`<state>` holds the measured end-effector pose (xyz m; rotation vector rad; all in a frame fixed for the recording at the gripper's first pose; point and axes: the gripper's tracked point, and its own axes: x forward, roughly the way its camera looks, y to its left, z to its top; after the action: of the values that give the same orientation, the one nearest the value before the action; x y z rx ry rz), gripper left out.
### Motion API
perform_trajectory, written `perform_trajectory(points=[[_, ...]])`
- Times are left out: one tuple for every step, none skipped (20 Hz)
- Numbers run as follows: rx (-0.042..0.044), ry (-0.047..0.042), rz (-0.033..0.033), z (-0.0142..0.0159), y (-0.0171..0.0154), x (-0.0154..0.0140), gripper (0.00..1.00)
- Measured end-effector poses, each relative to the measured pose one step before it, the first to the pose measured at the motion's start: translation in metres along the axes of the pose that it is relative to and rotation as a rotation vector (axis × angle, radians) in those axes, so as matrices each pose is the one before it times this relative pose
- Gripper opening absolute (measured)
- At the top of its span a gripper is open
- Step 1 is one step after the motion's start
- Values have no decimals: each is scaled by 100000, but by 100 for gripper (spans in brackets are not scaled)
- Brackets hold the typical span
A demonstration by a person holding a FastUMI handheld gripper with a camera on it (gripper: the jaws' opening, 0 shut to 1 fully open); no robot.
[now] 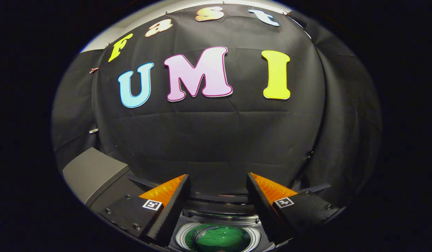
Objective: Put the clothes into the washing machine and then close the washing machine lid.
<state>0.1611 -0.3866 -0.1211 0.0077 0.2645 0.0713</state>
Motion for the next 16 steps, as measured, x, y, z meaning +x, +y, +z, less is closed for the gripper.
perform_trajectory(points=[[-21,219,141,-83,-2,-197,100],[-121,206,112,-81,46,-236,100],[44,382,96,-104,-17,-241,100],[-5,128,15,-68,76,-253,100],[-13,357,-34,-153,88,-282,100],[-36,217,-95,-146,-13,-296,100],[-22,347,-130,-200,71,-319,100],[29,248,-125,-172,91,-343,100],[-81,207,-73,-215,68,-365,100],[-23,342,-40,-212,95,-285,100],[47,325,6,-107,12,-366,100],[106,610,-84,-316,69,-272,100],[238,602,-170,-282,55,-365,100],[294,673,-215,-290,32,-290,100],[156,357,-207,-145,43,-309,100],[141,529,-222,-289,108,-292,100]])
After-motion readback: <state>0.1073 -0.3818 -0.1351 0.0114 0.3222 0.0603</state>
